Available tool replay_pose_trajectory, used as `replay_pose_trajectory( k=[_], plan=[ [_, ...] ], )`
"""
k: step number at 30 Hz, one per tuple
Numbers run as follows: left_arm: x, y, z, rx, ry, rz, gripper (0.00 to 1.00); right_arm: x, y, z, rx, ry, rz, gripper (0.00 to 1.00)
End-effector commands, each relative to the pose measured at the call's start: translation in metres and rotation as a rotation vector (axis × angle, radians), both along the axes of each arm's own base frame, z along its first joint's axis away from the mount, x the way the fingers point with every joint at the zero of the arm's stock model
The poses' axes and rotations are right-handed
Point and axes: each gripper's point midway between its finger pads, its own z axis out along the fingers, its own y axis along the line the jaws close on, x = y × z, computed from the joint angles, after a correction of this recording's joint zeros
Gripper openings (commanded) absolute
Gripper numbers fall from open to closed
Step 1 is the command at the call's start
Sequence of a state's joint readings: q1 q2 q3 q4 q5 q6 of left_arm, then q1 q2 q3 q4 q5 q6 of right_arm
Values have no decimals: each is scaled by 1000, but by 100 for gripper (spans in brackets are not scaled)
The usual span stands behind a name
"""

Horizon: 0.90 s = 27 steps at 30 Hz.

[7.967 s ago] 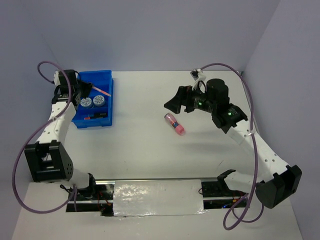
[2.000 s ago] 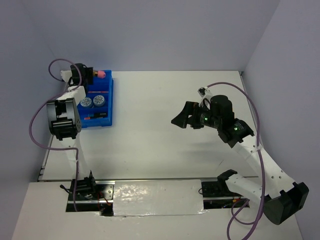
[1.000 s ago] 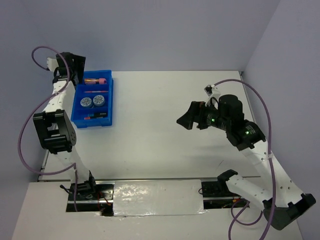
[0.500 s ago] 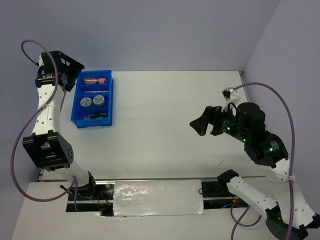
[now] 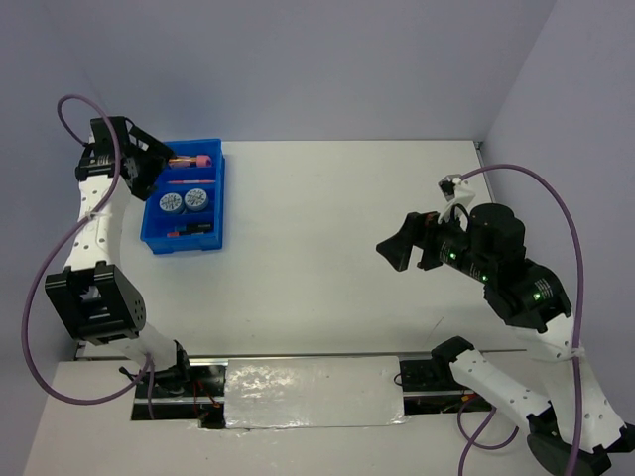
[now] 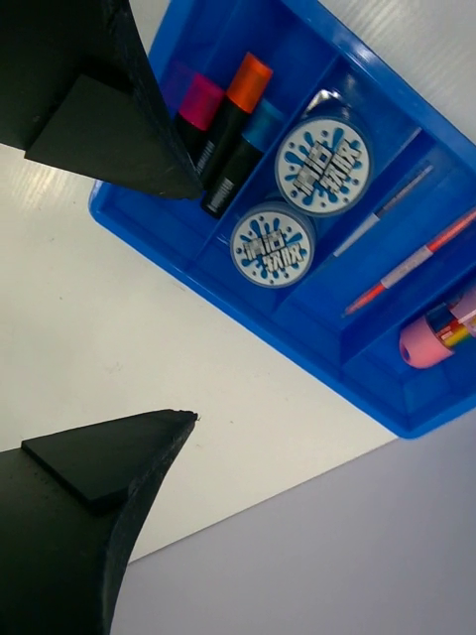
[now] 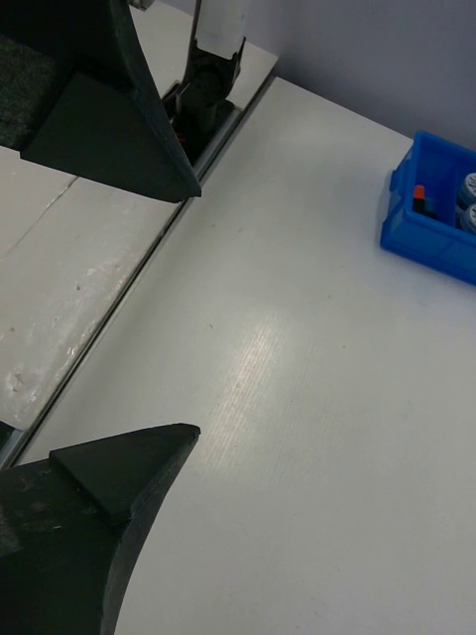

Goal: Sort the stationery into containers
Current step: Place the stationery in the storage box, then reset both arms

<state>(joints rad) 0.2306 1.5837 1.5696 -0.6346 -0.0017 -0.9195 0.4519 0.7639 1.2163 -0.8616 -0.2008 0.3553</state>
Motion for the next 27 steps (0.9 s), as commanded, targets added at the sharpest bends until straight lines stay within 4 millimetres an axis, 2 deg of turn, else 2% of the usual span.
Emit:
replay_pose_trajectory(
  k=[1,4,6,7,9,10,18,19,22,25,26,27],
  plan=[
    [-20,3,5,10,17,38,99,1,5,-7,-15,3,36,100],
    [-38,4,-6,15,65,66,99,1,9,-8,-9,9,54,100],
    [-49,2,-4,15,61,72,99,1,10,-7,-7,7,62,100],
    [-56,2,-13,12,83,77,99,1,10,-8,-9,8,64,100],
    [-69,-1,-11,15,84,78,99,0,12,-8,-9,10,75,100],
    [-76,-2,-18,16,103,76,99,0,12,-7,-8,8,76,100],
    [-122,-9,-14,69,147,25,99,-11,9,-5,-5,14,92,100],
    [-128,-11,-13,69,153,17,99,-12,7,-4,-5,14,82,100],
    [-154,-20,6,96,99,-21,99,-14,-6,1,-28,1,22,100],
    [-178,-29,8,129,116,-77,99,-16,-21,7,-60,-15,-43,100],
    [-188,-31,15,166,94,-96,99,-16,-31,6,-84,-14,-92,100],
    [-193,-39,11,174,93,-144,99,-17,-36,11,-88,-29,-108,100]
  ],
)
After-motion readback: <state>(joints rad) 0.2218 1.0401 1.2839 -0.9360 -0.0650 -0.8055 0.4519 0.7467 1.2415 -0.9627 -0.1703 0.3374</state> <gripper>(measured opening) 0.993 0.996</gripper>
